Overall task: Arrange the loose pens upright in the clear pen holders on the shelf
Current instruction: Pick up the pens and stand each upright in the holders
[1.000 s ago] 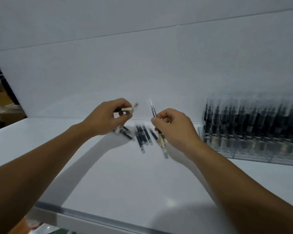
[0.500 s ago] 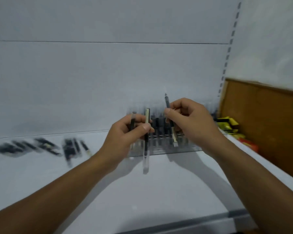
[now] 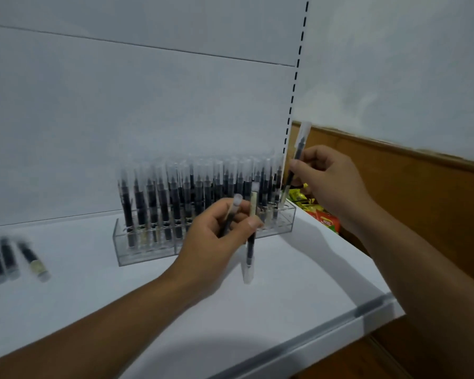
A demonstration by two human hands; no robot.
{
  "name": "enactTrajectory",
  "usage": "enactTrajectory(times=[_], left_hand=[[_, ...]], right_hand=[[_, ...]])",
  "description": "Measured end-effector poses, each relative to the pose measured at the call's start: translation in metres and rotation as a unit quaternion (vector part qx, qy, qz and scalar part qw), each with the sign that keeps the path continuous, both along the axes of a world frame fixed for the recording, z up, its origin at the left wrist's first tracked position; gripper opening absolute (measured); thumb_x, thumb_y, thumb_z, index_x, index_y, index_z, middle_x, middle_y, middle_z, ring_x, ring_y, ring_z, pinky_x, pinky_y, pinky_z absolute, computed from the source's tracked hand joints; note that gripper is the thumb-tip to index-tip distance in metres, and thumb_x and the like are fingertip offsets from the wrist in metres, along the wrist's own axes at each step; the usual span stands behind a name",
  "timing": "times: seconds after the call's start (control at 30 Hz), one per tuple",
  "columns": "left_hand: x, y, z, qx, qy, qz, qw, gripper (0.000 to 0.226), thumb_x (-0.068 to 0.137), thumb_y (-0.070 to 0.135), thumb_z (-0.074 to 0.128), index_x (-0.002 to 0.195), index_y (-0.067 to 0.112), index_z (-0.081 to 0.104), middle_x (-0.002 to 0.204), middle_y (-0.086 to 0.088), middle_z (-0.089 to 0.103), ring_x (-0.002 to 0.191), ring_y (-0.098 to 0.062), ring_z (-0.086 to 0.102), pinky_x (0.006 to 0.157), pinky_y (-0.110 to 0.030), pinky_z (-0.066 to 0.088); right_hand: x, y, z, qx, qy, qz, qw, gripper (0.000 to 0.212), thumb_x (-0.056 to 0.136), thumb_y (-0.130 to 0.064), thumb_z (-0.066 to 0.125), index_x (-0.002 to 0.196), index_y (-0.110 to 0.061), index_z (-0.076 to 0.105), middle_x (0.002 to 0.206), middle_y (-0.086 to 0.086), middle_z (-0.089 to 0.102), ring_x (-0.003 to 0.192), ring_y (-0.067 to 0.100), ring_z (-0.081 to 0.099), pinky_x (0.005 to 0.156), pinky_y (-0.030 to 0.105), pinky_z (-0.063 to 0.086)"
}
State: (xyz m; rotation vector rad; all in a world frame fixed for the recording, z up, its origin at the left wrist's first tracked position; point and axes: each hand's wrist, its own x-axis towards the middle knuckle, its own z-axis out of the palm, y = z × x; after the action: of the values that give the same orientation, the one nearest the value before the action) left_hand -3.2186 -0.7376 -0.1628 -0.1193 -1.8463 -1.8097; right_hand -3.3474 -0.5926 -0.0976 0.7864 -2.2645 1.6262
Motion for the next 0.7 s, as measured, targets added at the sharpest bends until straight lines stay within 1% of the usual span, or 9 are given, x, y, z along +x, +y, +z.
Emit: enactTrajectory(times=[0.07,0.1,0.2,0.23,0.33,0.4,0.47,0.6,0.7], left_hand=[[0.000,-0.002,-0.002,0.022,-0.004,0.003,1.000,0.019,0.076,0.016,0.067,0.094,0.012,0.064,0.089,-0.026,0.060,0.079,-0.025,0.058,0.072,-0.023,0.052],[0.000,-0.003,-0.002,0.035,-0.004,0.002,0.999,0.016,0.077,0.012,0.067,0.093,0.012,0.064,0.088,-0.023,0.059,0.078,-0.021,0.056,0.070,-0.021,0.051],[-0.001,-0.004,-0.003,0.053,-0.005,0.001,0.999,0.013,0.083,0.002,0.064,0.092,0.011,0.062,0.088,-0.028,0.058,0.070,-0.015,0.053,0.064,-0.020,0.049],[-0.002,-0.005,-0.004,0.051,-0.003,0.001,0.999,0.012,0.083,0.002,0.064,0.092,0.010,0.063,0.086,-0.025,0.060,0.066,-0.011,0.053,0.063,-0.020,0.048],[-0.006,-0.010,-0.007,0.051,0.000,-0.007,0.999,0.011,0.084,0.003,0.064,0.095,0.007,0.064,0.070,0.004,0.061,0.061,-0.007,0.053,0.060,-0.021,0.048],[-0.007,-0.011,-0.008,0.054,0.002,-0.011,0.999,0.011,0.086,0.001,0.063,0.096,0.006,0.064,0.066,0.011,0.059,0.061,-0.007,0.053,0.058,-0.021,0.047],[-0.008,-0.011,-0.008,0.057,0.007,-0.011,0.998,0.011,0.086,0.000,0.062,0.094,0.007,0.064,0.065,0.013,0.059,0.061,-0.007,0.052,0.058,-0.020,0.046],[-0.007,-0.011,-0.008,0.052,0.010,-0.012,0.999,0.011,0.086,0.001,0.063,0.090,0.011,0.065,0.065,0.012,0.058,0.060,-0.006,0.052,0.057,-0.019,0.045],[-0.007,-0.013,-0.008,0.055,0.012,-0.011,0.998,0.010,0.086,0.002,0.063,0.093,0.008,0.065,0.066,0.010,0.058,0.060,-0.006,0.052,0.057,-0.017,0.045]], right_hand=[[-0.006,-0.005,-0.002,0.013,0.003,-0.005,1.000,0.008,0.092,-0.022,0.064,0.093,-0.015,0.067,0.089,0.008,0.071,0.077,0.011,0.070,0.069,0.034,0.057],[-0.009,-0.009,-0.003,0.018,0.003,-0.006,1.000,0.007,0.092,-0.023,0.065,0.093,-0.016,0.067,0.089,0.006,0.071,0.078,0.011,0.070,0.072,0.036,0.058],[-0.017,-0.015,-0.008,0.034,0.013,-0.010,0.999,0.004,0.092,-0.025,0.064,0.089,-0.024,0.065,0.087,0.000,0.071,0.078,0.009,0.070,0.076,0.036,0.060],[-0.019,-0.017,-0.009,0.042,0.017,-0.013,0.999,0.004,0.093,-0.026,0.064,0.089,-0.026,0.065,0.088,-0.001,0.071,0.080,0.010,0.070,0.077,0.037,0.060],[-0.025,-0.020,-0.011,0.050,0.018,-0.022,0.998,0.003,0.092,-0.027,0.065,0.090,-0.026,0.064,0.090,0.000,0.070,0.084,0.013,0.070,0.079,0.041,0.059],[-0.029,-0.019,-0.011,0.057,0.027,-0.037,0.997,0.006,0.091,-0.028,0.066,0.093,-0.023,0.066,0.089,0.000,0.070,0.084,0.014,0.069,0.078,0.040,0.059],[-0.032,-0.018,-0.012,0.080,0.026,-0.043,0.996,0.008,0.091,-0.029,0.067,0.093,-0.021,0.067,0.086,-0.002,0.070,0.077,0.009,0.069,0.072,0.034,0.058],[-0.031,-0.019,-0.022,0.204,-0.005,-0.016,0.979,0.014,0.087,-0.027,0.072,0.080,-0.016,0.065,0.079,-0.001,0.069,0.068,0.007,0.067,0.061,0.024,0.048],[-0.029,-0.020,-0.027,0.223,-0.015,-0.018,0.974,0.017,0.086,-0.029,0.073,0.078,-0.018,0.063,0.077,-0.003,0.068,0.067,0.010,0.066,0.058,0.024,0.048]])
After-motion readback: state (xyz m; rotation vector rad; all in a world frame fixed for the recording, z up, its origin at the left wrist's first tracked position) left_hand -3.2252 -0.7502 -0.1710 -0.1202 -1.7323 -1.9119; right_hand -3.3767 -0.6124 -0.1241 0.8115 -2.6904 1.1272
